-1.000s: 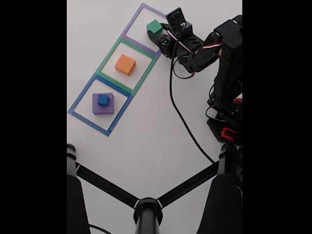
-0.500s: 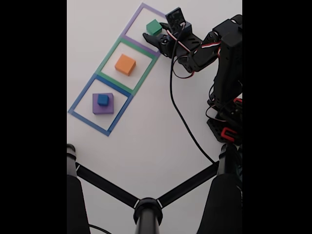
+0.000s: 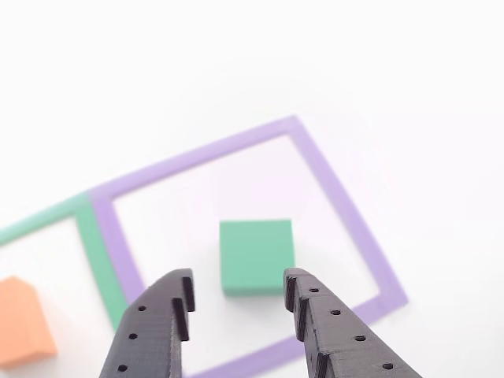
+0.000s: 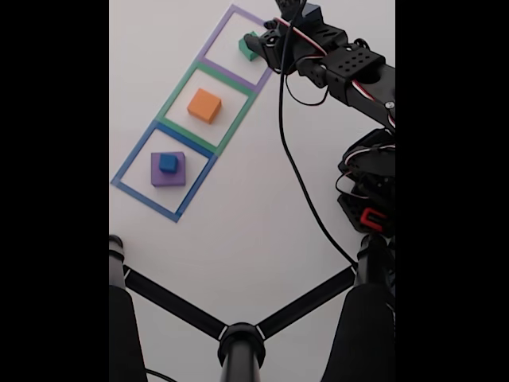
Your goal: Tower of hanoi
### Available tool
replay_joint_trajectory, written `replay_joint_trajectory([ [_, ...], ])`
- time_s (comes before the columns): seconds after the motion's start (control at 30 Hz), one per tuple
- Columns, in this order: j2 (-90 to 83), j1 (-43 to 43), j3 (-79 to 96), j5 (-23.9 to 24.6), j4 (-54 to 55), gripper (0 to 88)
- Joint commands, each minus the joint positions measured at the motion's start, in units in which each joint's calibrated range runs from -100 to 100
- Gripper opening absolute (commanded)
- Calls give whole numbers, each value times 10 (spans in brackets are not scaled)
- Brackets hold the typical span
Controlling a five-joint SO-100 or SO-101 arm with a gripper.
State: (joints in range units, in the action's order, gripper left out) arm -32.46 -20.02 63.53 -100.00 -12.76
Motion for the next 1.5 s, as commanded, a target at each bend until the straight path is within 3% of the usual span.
replay_joint_trajectory([
  [0.0,-102,21,-67,0,-189,34],
  [0.33,-165,95,-294,0,-536,1],
  [0.53,-184,165,-362,0,-638,1],
  [1.2,-213,342,-400,0,-670,15],
  [1.3,-211,354,-398,0,-663,52],
  [1.47,-220,360,-302,0,-557,229],
])
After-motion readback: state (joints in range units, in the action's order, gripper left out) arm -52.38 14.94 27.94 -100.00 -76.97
